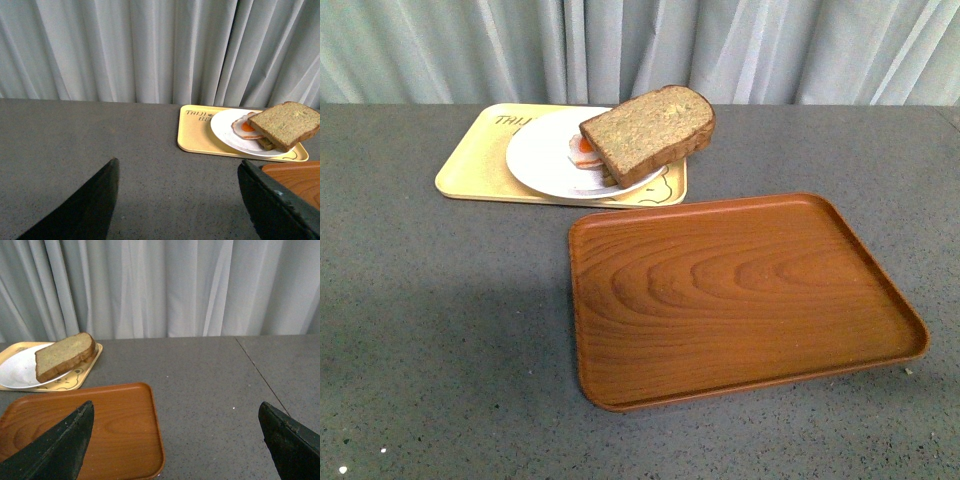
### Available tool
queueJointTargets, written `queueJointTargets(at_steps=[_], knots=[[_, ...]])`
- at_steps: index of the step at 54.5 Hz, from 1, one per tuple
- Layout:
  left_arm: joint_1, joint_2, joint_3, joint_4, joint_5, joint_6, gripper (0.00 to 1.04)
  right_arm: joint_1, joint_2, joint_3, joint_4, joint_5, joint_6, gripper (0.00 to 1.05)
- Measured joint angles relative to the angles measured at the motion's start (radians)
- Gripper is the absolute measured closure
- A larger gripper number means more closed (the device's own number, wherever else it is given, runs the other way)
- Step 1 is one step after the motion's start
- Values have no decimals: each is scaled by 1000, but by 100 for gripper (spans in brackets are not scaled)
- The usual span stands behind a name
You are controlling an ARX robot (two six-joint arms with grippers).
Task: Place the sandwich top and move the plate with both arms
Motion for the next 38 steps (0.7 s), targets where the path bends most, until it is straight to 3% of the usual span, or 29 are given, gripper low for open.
queueJointTargets(at_steps=[2,38], knots=[[0,0,0,0,0,0,8,0,0,0,0,0,0,9],[0,0,0,0,0,2,9,0,0,0,0,0,0,9]])
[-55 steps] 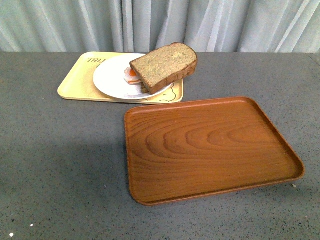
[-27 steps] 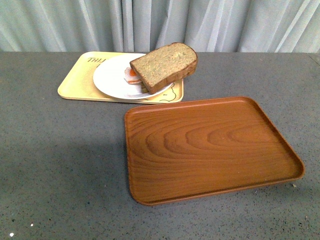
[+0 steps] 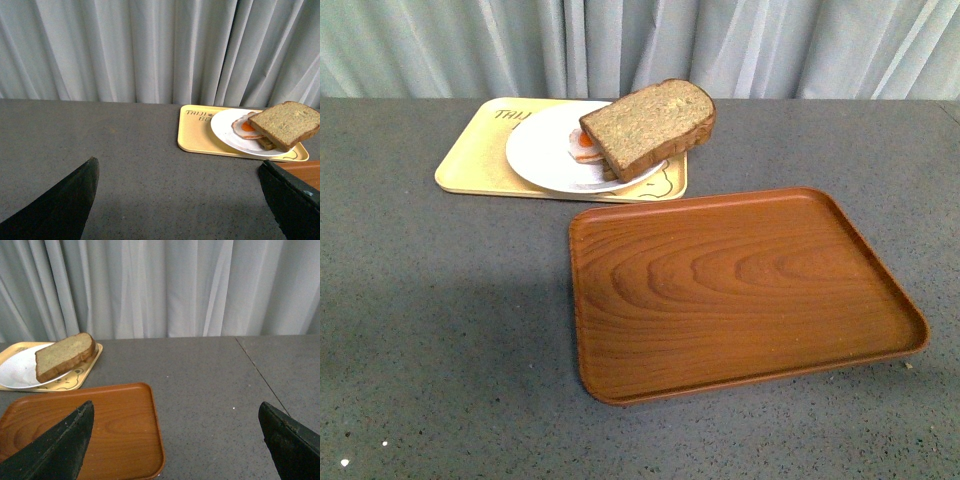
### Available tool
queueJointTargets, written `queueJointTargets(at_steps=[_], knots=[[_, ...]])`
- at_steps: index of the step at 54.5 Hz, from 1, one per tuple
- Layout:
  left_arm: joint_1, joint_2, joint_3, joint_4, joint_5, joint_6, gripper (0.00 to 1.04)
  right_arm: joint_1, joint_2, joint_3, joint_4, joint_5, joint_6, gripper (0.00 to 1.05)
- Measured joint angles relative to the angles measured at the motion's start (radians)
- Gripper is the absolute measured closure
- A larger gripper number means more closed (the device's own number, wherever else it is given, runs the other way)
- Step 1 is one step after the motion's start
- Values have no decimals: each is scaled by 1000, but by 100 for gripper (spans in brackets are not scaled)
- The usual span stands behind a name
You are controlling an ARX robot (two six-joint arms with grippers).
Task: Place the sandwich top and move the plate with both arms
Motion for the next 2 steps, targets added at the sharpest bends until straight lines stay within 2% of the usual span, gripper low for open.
queueJointTargets(at_steps=[2], knots=[[0,0,0,0,0,0,9,0,0,0,0,0,0,9]])
